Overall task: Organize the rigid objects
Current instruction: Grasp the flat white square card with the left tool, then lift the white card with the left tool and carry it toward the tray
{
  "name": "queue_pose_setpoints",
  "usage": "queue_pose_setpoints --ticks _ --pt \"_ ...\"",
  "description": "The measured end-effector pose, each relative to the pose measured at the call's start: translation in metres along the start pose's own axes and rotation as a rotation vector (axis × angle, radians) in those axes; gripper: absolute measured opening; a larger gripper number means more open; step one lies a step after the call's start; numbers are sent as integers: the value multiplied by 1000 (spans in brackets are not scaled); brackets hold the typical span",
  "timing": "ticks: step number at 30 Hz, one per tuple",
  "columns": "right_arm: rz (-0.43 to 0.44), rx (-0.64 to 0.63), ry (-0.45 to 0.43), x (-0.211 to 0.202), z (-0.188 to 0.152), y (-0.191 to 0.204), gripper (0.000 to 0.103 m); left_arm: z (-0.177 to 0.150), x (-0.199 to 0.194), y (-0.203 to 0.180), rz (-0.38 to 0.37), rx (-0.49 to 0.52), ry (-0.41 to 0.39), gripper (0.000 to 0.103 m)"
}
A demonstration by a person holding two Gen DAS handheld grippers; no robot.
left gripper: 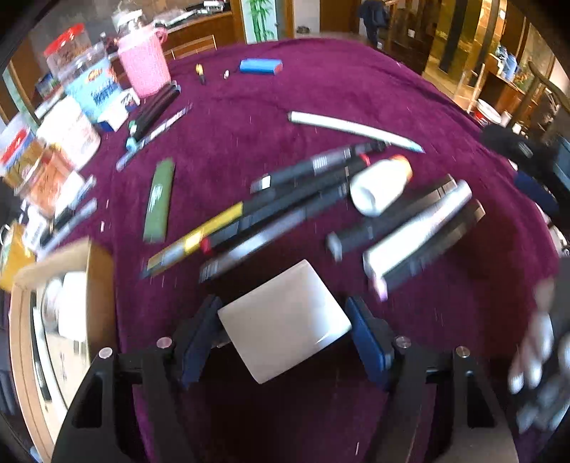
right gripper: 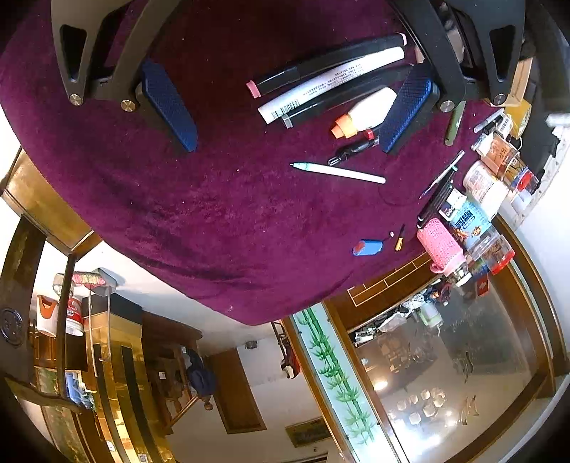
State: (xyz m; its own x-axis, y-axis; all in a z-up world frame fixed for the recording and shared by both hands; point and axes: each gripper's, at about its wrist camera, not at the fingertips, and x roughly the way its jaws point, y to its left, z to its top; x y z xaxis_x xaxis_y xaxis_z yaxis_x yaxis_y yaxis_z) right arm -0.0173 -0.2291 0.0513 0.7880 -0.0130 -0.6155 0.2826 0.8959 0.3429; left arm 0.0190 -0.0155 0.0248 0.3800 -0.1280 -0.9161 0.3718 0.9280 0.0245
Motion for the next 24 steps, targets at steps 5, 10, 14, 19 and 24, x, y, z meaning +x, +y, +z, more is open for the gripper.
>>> queue_pose_setpoints --ticks 5,10,14,19,24 --pt "23 6 46 7 -3 0 102 -40 -22 12 -109 -23 31 70" --pt "28 10 60 9 -4 -1 102 -57 -41 13 -114 54 -58 71" --pt "22 8 62 10 -5 -1 102 -59 -43 0 -86 197 -89 76" --pt "13 4 77 15 -5 1 102 -60 -21 -22 -29 420 -20 77" --pt "9 3 79 15 -5 1 102 -54 -22 -14 -51 294 49 72"
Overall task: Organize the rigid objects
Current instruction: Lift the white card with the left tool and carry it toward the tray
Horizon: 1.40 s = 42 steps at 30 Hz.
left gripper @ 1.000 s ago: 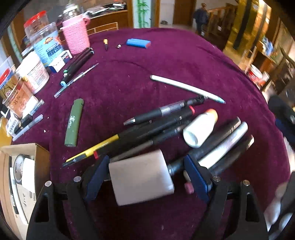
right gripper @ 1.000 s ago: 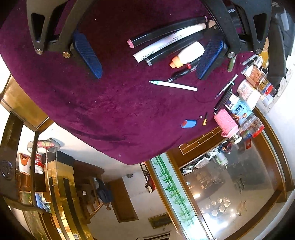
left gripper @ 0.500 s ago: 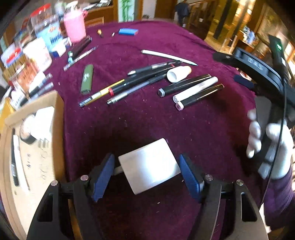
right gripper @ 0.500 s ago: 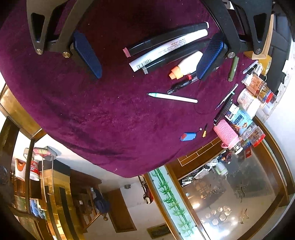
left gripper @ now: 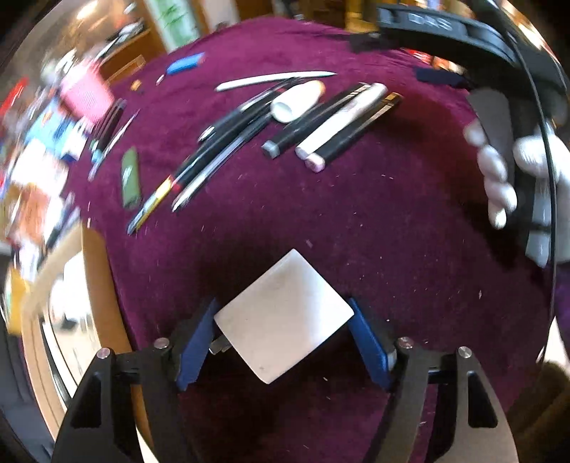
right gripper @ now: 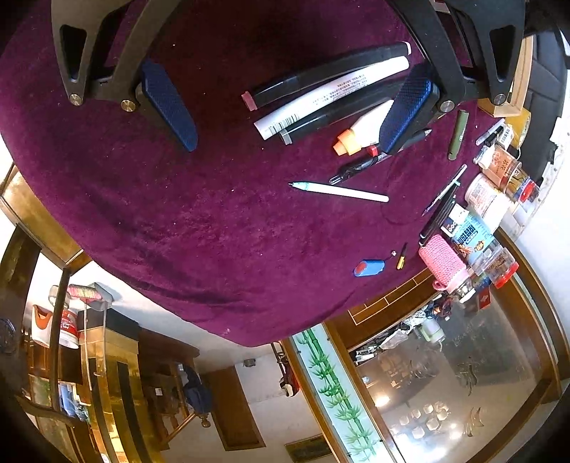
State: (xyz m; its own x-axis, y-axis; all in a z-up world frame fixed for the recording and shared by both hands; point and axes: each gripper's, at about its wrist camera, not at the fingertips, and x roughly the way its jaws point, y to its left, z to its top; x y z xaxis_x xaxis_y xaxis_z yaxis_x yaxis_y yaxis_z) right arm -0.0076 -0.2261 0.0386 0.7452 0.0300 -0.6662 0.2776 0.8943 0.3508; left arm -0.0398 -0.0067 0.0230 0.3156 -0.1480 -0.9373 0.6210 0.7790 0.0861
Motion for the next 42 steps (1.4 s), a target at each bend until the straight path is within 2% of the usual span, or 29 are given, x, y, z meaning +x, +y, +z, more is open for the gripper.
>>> queue_pose_setpoints --ticks 3,4,6,9,11,14,18,22,24,29,32,35,38,41,42 --pt "7 3 11 1 0 1 102 -4 -2 -1 -14 -67 0 72" --pt "9 2 13 2 0 1 102 -5 -3 -3 -9 -62 -18 73" --pt "8 0 12 2 -1 1 102 -11 -2 -13 -8 -18 -28 83" --pt "1 8 -2 0 -1 0 102 -17 -5 -18 5 -32 -66 84" --pt "-9 17 -16 -1 0 -2 102 -19 -10 -11 -7 -86 -81 71" --pt "-20 24 -17 1 1 -5 102 -28 -17 2 -72 -203 -112 71" --pt "-42 19 -18 4 2 -7 102 -48 -32 17 -118 -344 -171 71" --pt "-50 15 -10 10 2 -9 102 -68 -55 27 -207 -490 -272 71" --pt "-51 18 2 13 1 -11 102 -75 -65 27 -186 -513 -321 71" --pt "-44 21 -16 5 -1 -10 102 -99 -86 37 -172 -551 -370 71" --pt "28 -18 23 0 -2 14 102 -115 -97 53 -140 -596 -387 71" --pt "90 -113 83 4 -5 58 103 -131 -105 65 -123 -631 -408 71" --pt "166 -201 181 23 -6 107 102 -144 -110 76 -114 -666 -425 71" --pt "161 -302 226 45 -10 156 97 -152 -110 87 -123 -698 -428 71" --pt "159 -349 236 53 -14 172 90 -155 -110 92 -125 -710 -428 71"
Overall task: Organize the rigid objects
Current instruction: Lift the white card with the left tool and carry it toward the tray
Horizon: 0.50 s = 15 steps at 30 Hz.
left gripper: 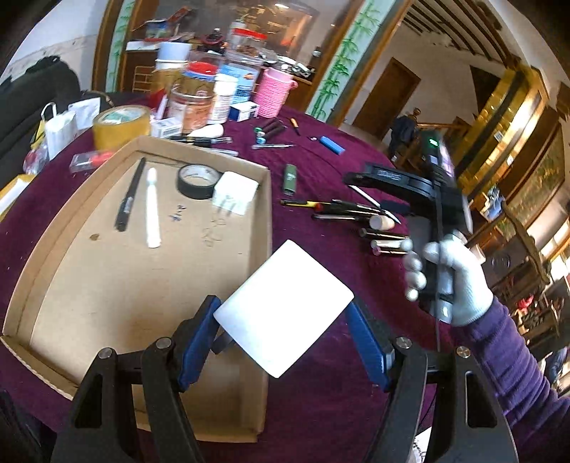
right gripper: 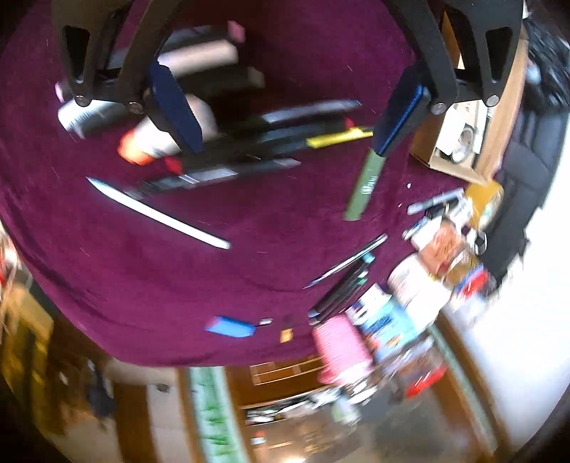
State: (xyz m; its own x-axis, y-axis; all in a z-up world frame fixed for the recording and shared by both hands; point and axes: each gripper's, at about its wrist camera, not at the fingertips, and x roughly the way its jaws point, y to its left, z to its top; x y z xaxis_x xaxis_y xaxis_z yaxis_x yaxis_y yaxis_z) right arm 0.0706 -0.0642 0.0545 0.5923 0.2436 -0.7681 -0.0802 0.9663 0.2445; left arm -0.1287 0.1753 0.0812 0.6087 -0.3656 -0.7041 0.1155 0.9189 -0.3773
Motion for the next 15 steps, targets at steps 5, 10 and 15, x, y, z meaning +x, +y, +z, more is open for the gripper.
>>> queue_pose_setpoints --ticks 5,10,15 --pt "7 -57 85 42 14 35 77 5 -2 27 21 -43 -6 71" --pt "-1 -21 108 52 30 19 76 9 -6 44 23 -62 -15 71" --pt "-88 14 95 30 44 -37 76 12 -7 55 -6 -79 -21 71"
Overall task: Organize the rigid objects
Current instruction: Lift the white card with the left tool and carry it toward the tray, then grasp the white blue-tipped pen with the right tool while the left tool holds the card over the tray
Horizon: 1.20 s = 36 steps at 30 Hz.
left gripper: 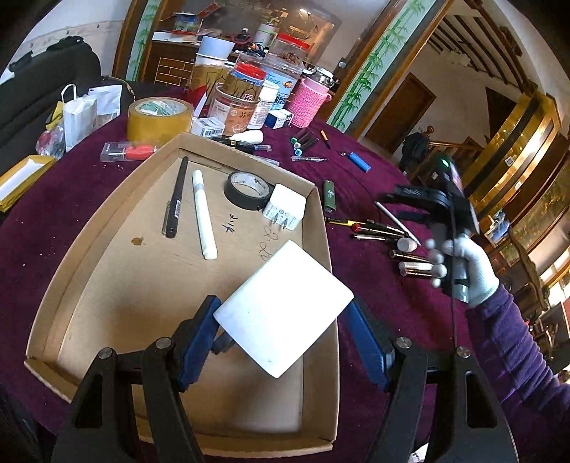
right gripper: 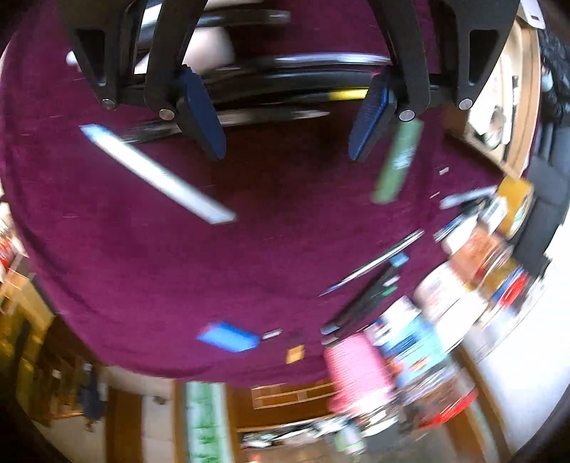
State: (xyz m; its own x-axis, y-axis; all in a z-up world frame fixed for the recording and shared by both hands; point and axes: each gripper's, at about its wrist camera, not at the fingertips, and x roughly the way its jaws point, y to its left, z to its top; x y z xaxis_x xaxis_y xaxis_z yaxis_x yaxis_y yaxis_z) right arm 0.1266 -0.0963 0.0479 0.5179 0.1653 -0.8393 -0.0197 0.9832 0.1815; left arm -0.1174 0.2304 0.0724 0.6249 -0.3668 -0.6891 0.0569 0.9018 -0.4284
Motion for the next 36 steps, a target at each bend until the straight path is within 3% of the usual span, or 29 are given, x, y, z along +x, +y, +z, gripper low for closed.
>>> queue_pose_setpoints --ticks 4,10,12,14,17,18,26,31,36 --pt "-85 0 10 -4 11 -53 75 1 6 -1 -14 1 8 71" --pt "-166 -167 55 17 7 -61 75 0 12 -3 6 -7 27 71" --pt "-159 -218 62 28 7 -61 62 1 13 -5 19 -3 29 71" --pt "-76 -201 36 28 11 -66 48 1 11 -7 32 2 27 71" --pt "-56 -167 36 25 14 -76 10 2 8 -8 44 0 22 71" --pt "-27 -129 41 22 15 -84 8 2 7 -8 47 -2 20 71" --pt "60 -3 -69 -24 0 -102 8 5 -5 -2 97 -18 -6 71" --pt "169 0 -133 -73 -14 -75 8 13 -12 10 158 -20 -11 71" --pt "312 -45 -116 -97 -39 -19 9 30 -1 22 229 8 10 72"
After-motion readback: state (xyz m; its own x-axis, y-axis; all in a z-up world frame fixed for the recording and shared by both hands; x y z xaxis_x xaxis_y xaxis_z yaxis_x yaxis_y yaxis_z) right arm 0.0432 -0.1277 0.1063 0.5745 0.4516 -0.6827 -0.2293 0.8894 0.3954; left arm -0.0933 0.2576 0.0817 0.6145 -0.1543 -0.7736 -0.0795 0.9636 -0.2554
